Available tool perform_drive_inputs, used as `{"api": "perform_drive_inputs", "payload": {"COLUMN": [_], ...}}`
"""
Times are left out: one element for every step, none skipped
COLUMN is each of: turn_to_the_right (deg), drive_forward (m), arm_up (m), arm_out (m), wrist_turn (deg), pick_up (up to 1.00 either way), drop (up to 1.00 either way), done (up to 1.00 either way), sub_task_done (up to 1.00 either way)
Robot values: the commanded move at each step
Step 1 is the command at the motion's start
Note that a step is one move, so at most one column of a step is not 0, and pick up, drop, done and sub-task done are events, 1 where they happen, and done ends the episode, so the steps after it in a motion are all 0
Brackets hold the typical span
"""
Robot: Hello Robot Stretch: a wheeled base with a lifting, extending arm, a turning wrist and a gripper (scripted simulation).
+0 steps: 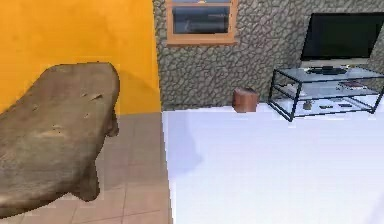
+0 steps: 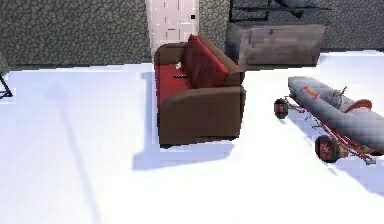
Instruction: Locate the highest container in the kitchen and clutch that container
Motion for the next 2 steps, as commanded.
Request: {"api": "perform_drive_inputs", "payload": {"turn_to_the_right": [-42.0,0.0], "drive_forward": [0.00,0.40], "arm_up": [0.00,0.00], "arm_out": [0.00,0.00], "wrist_turn": [0.0,0.0], "pick_up": [0.00,0.00], "drop": [0.00,0.00], "done": [0.00,0.00], "sub_task_done": [0.00,0.00]}}
